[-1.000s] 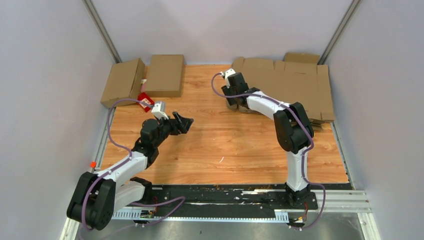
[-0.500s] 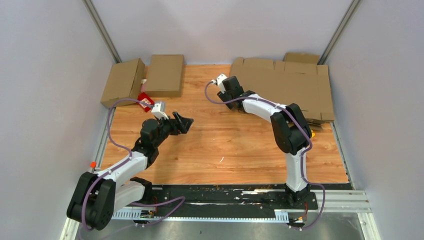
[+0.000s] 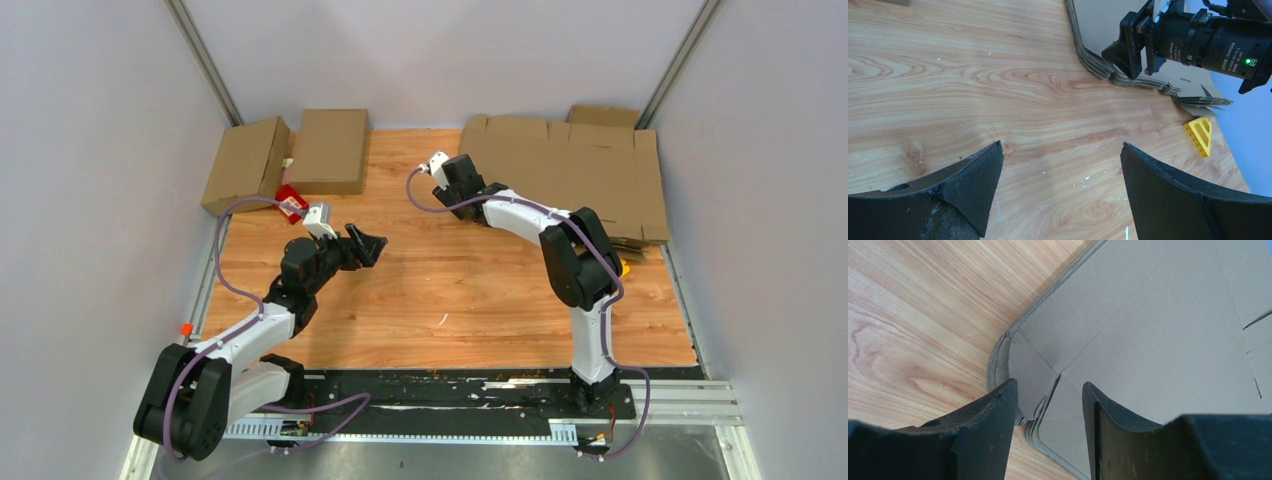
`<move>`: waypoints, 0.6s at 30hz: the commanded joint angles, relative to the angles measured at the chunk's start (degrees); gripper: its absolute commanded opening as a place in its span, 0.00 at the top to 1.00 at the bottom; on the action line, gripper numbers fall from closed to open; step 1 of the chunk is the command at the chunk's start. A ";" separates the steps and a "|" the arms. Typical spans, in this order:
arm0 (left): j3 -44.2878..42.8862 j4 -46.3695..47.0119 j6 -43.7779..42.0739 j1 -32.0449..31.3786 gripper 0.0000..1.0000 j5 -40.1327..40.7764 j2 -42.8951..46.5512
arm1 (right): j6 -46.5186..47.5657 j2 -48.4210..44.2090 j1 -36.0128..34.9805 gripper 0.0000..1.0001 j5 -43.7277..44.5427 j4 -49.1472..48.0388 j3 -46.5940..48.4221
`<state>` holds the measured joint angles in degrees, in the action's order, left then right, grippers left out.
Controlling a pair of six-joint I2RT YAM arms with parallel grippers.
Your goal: Fold the paper box
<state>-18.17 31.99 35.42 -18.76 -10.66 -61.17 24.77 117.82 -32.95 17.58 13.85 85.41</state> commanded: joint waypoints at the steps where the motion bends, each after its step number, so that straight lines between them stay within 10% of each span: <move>1: -2.00 1.33 -1.22 -0.39 0.05 -0.51 0.96 | 1.27 -0.04 -0.92 0.48 1.22 -1.87 0.05; 18: -2.06 1.50 -1.14 -0.40 0.06 -0.68 0.87 | 2.20 2.21 -2.10 0.46 4.23 -0.72 1.59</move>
<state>-18.17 32.01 35.42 -18.76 -10.68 -61.17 25.80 118.83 -34.72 19.11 13.89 85.43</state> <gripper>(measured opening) 0.946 0.541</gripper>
